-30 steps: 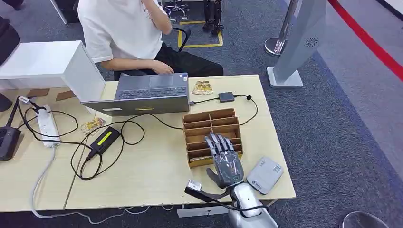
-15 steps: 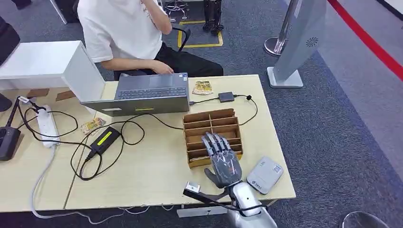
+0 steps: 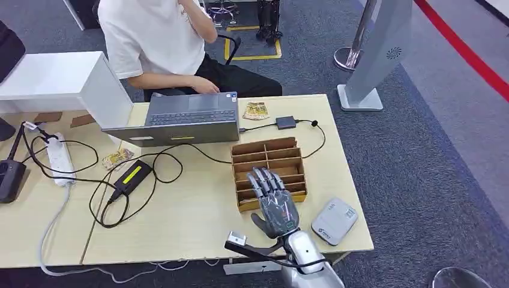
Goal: Pass the card to the sensor for recognition and then transmit it.
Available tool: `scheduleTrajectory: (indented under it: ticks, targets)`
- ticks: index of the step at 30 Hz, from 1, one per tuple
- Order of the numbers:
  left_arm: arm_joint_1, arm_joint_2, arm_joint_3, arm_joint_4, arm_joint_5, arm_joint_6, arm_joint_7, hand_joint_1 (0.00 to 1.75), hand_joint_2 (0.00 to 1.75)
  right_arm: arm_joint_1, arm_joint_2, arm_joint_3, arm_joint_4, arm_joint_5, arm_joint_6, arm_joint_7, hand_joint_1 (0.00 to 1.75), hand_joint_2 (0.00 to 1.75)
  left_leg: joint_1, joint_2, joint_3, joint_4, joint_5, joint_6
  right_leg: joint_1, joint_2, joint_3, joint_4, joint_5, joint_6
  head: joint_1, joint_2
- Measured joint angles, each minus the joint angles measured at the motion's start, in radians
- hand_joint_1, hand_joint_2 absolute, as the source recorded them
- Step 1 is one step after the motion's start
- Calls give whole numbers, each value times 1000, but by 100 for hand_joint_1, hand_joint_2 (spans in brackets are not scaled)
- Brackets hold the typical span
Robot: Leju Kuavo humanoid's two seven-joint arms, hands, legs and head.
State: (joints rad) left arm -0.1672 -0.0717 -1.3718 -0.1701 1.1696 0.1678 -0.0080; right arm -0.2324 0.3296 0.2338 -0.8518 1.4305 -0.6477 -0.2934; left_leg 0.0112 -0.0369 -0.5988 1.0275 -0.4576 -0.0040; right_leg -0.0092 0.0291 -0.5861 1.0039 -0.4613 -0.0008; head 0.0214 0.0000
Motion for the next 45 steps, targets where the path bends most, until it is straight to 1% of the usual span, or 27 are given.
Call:
scheduleTrajectory:
  ticks: [13,24,36,45]
  targets:
    - [-1,0,-5,0,-3,-6,-1,0,175,-1,3,34,10,31,0,29,0,175,0,0,0,0,0,0,0,0,0,0,0,0,0,0]
    - [-2,0,-8,1,0,-7,-1,0,175,-5,4,56,26,11,0,42,0,175,0,0,0,0,0,0,0,0,0,0,0,0,0,0]
    - [-3,0,-9,2,6,-7,-4,0,175,-14,4,68,41,-1,0,42,0,175,0,0,0,0,0,0,0,0,0,0,0,0,0,0]
    - [-3,0,-9,2,12,-7,-8,0,175,-18,4,75,50,0,0,63,0,175,0,0,0,0,0,0,0,0,0,0,0,0,0,0]
